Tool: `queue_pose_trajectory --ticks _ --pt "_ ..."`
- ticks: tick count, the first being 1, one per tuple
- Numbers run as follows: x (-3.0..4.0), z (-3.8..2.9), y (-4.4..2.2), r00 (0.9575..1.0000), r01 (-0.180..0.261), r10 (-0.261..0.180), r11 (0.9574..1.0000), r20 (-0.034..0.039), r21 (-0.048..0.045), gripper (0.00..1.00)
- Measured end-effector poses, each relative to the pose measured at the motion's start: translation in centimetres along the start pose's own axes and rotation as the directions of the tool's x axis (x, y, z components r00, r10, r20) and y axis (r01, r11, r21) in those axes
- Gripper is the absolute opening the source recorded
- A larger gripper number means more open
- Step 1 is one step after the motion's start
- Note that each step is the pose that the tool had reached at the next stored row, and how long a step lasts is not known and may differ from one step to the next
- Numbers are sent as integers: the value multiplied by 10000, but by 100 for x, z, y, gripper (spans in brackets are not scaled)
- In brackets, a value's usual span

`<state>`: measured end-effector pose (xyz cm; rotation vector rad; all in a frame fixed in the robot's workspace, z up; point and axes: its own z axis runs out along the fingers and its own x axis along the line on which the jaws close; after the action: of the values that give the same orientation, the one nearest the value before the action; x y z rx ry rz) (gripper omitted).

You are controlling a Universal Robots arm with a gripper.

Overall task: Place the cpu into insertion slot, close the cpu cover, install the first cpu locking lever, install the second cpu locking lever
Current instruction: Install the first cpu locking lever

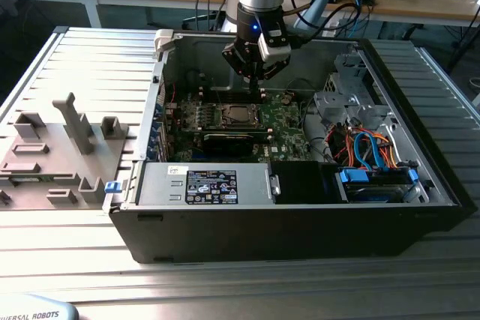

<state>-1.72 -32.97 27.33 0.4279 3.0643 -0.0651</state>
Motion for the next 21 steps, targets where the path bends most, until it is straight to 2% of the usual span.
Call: queue_pose_trajectory --ticks 21 --pt "0 2 0 9994 334 -334 9994 12 -17 11"
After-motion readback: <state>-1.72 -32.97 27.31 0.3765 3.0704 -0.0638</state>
